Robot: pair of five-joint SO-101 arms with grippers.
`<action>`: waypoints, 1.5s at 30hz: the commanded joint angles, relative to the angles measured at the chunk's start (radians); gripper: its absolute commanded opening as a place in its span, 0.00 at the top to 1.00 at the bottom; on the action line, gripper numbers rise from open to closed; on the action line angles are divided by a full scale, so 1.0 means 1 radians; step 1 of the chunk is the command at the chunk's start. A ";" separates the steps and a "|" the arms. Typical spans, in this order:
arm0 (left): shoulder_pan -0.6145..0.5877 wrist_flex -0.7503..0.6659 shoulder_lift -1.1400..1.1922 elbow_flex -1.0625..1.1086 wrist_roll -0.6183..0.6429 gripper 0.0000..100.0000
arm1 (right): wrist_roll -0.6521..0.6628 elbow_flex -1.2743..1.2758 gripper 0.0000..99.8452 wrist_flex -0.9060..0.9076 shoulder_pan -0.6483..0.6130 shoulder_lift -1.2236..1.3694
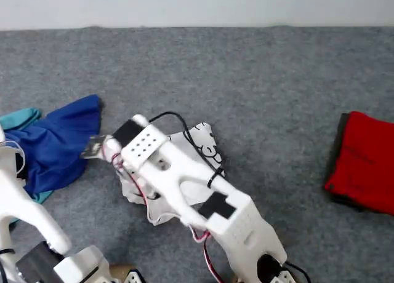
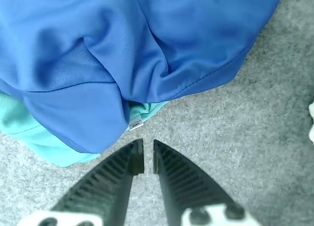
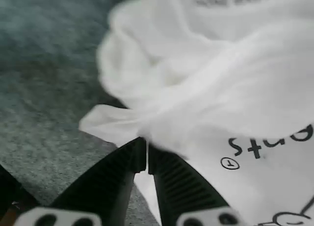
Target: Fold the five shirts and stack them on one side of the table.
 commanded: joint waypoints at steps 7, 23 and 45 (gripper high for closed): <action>0.005 -0.017 -0.031 -0.027 0.000 0.96 | 0.008 -0.035 0.99 0.041 0.165 -0.183; 0.000 -0.017 -0.031 -0.027 0.000 0.96 | 0.003 -0.034 0.99 0.042 -0.028 0.081; 0.008 -0.012 -0.038 -0.056 0.002 0.96 | 0.005 -0.077 0.99 -0.113 0.320 -0.128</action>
